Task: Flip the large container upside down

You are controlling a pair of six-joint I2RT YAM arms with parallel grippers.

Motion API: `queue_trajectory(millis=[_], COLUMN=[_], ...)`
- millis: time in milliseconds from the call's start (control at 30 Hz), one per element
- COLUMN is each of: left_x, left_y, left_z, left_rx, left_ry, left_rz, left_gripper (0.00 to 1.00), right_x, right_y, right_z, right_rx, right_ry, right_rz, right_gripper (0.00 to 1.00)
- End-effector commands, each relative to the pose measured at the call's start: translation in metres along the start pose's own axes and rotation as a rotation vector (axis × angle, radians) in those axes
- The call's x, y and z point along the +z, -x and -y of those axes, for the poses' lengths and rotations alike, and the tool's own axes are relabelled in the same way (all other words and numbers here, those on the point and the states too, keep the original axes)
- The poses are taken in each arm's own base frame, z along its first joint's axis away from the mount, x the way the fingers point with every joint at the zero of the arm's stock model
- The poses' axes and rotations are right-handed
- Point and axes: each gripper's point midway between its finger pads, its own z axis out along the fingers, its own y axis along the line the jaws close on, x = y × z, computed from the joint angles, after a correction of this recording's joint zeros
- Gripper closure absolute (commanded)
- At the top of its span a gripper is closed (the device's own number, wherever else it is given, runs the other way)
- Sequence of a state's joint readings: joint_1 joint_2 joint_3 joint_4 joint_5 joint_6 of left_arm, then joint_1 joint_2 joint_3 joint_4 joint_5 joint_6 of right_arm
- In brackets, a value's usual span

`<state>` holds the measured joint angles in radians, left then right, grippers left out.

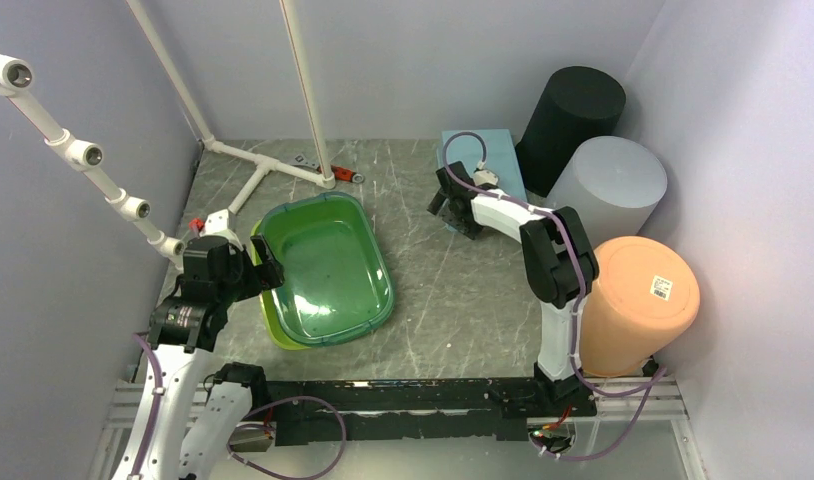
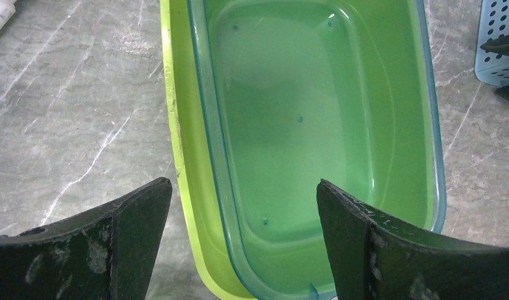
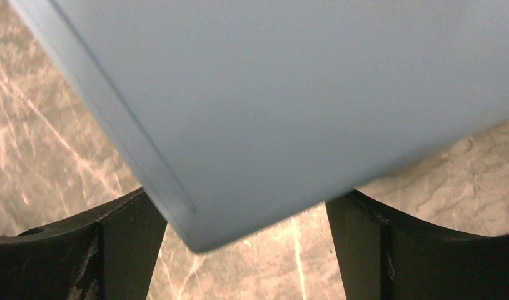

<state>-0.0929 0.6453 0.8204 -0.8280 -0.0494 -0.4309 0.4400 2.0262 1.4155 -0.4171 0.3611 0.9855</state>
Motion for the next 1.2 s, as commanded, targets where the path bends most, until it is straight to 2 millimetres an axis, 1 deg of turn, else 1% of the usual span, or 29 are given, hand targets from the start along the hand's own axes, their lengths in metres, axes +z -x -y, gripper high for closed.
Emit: queue_trajectory(millis=[0,167,200,267,367,433,500,600,700,767,800,833,900,933,1000,1033,1067,1100,1167], left_x=[0.003,0.004,0.004,0.005,0.008,0.013,0.018,0.024,0.028,0.028,0.027,0.027,0.026,0.026,0.027,0.027,0.027,0.028,0.028], left_y=[0.007,0.006,0.006,0.006,0.002,-0.001,-0.005,-0.010,-0.014,-0.014,-0.014,-0.014,-0.014,-0.014,-0.014,-0.014,-0.015,-0.016,-0.016], left_z=[0.004,0.003,0.003,0.002,0.004,0.007,0.013,0.017,0.020,0.021,0.021,0.021,0.021,0.021,0.019,0.019,0.018,0.018,0.018], left_rx=[0.001,0.000,0.000,-0.002,0.003,0.022,0.040,0.052,0.055,0.053,0.054,0.054,0.055,0.056,0.053,0.052,0.049,0.048,0.049], left_ry=[-0.017,-0.011,-0.010,-0.006,-0.017,-0.038,-0.074,-0.098,-0.113,-0.115,-0.116,-0.120,-0.121,-0.120,-0.110,-0.106,-0.103,-0.102,-0.099], left_rz=[0.024,0.017,0.014,0.013,-0.001,-0.019,-0.045,-0.088,-0.109,-0.112,-0.110,-0.108,-0.102,-0.101,-0.103,-0.103,-0.106,-0.111,-0.114], left_gripper=[0.09,0.09,0.09,0.09,0.08,0.08,0.09,0.10,0.10,0.11,0.11,0.11,0.10,0.10,0.10,0.10,0.11,0.12,0.12], right_x=[-0.035,-0.058,-0.063,-0.074,-0.089,-0.108,-0.131,-0.172,-0.204,-0.223,-0.234,-0.244,-0.248,-0.243,-0.230,-0.222,-0.213,-0.208,-0.204], right_y=[0.019,0.012,0.008,0.008,0.007,0.005,-0.002,-0.022,-0.051,-0.079,-0.100,-0.112,-0.133,-0.140,-0.145,-0.148,-0.152,-0.157,-0.162], right_z=[-0.024,-0.030,-0.030,-0.034,-0.032,-0.037,-0.047,-0.062,-0.064,-0.065,-0.065,-0.070,-0.075,-0.076,-0.080,-0.079,-0.076,-0.073,-0.071], right_rx=[-0.020,-0.038,-0.044,-0.056,-0.082,-0.095,-0.119,-0.172,-0.219,-0.260,-0.303,-0.335,-0.385,-0.403,-0.431,-0.445,-0.463,-0.490,-0.534], right_ry=[0.152,0.251,0.271,0.310,0.330,0.399,0.520,0.717,0.838,0.887,0.908,0.948,0.969,0.944,0.859,0.810,0.755,0.718,0.679], right_rz=[0.027,-0.001,-0.016,-0.025,-0.047,-0.056,-0.073,-0.096,-0.147,-0.172,-0.187,-0.188,-0.232,-0.257,-0.295,-0.306,-0.313,-0.312,-0.306], right_gripper=[0.06,0.05,0.05,0.04,0.04,0.03,0.03,0.03,0.03,0.03,0.03,0.03,0.04,0.05,0.15,0.18,0.20,0.20,0.21])
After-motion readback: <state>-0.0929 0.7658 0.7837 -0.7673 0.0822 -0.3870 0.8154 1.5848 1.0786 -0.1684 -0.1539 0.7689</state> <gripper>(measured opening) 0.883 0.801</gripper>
